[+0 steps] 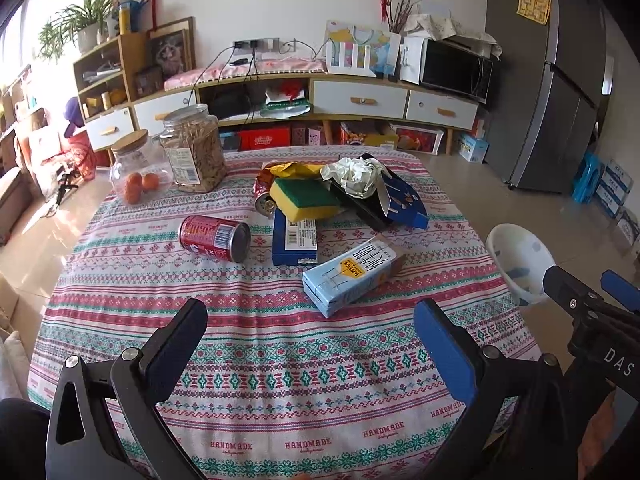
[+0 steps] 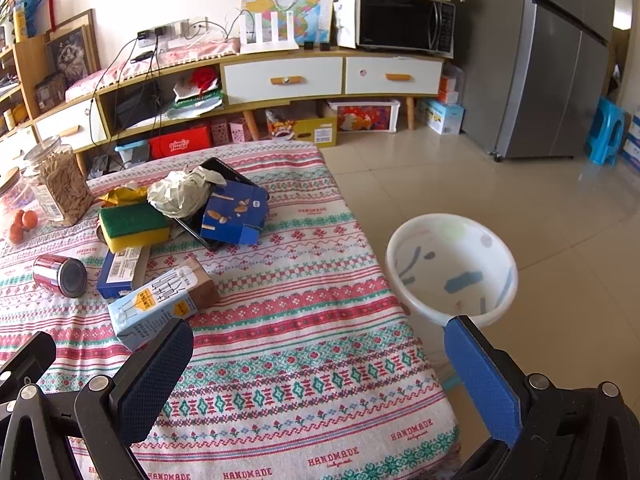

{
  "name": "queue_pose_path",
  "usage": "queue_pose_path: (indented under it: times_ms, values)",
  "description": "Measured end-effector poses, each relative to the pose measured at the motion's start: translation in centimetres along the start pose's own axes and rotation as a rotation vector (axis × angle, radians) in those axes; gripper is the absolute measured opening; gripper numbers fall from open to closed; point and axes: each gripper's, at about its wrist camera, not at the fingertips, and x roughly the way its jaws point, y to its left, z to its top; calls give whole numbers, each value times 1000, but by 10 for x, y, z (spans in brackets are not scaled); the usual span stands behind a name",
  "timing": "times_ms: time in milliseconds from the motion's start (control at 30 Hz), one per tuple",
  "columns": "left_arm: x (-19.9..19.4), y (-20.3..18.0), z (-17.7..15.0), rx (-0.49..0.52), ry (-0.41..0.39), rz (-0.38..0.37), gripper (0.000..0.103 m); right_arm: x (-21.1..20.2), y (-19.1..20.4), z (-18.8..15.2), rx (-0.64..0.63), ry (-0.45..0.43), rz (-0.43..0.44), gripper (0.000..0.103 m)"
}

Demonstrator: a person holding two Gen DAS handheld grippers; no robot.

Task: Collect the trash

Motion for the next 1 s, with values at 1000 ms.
queue_pose_path:
  times_ms: [1000]
  values:
    - [11, 2, -4, 4, 25, -3, 103, 11, 5, -4, -8, 34, 20, 103]
